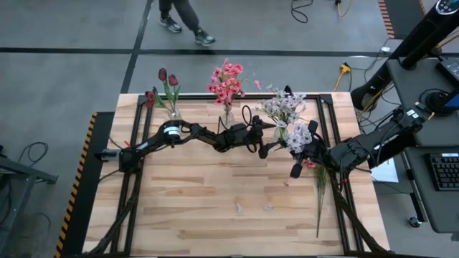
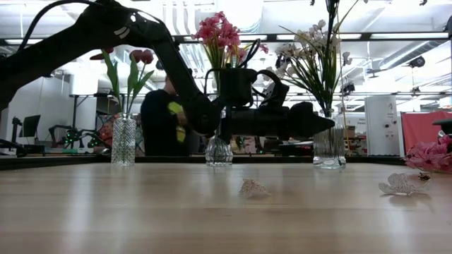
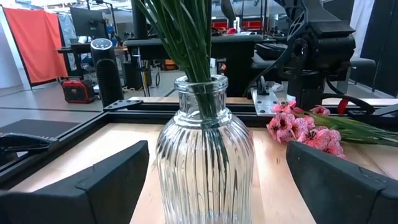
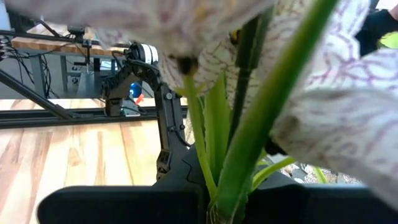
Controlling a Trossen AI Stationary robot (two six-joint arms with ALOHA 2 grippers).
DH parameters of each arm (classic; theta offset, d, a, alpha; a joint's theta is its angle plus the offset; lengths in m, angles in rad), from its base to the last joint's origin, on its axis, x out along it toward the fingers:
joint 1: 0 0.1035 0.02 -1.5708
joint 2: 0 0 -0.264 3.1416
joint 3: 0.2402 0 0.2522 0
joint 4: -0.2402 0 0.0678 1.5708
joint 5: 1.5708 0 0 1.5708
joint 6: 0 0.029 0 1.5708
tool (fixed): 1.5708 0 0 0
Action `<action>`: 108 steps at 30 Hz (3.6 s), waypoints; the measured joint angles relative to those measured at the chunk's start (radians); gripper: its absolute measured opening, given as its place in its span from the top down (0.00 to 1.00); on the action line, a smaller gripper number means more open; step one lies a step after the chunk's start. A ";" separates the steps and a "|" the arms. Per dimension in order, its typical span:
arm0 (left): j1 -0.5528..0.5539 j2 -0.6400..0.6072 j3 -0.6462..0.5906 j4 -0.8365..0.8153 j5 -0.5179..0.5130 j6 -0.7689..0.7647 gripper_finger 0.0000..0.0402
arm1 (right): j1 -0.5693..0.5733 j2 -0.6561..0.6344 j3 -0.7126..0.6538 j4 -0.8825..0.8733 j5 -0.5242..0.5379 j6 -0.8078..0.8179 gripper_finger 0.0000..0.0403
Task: Sort flowers into vase by color
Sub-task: Put the white flowers into the right transparent vase
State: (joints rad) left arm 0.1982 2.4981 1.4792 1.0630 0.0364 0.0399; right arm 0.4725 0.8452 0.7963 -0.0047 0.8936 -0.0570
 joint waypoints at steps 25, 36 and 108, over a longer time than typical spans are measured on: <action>-0.001 0.065 0.090 -0.052 -0.001 -0.009 0.11 | 0.000 0.000 0.000 -0.006 0.000 -0.006 0.96; 0.000 0.069 0.105 -0.061 -0.001 -0.002 0.11 | 0.000 0.000 0.000 -0.021 0.009 -0.005 0.96; 0.022 0.064 0.113 -0.129 -0.024 0.006 0.34 | -0.075 0.035 -0.001 -0.147 0.338 0.180 0.96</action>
State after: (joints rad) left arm 0.2199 2.5626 1.5917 0.9341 0.0126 0.0463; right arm 0.3970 0.8803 0.7958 -0.1516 1.2315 0.1229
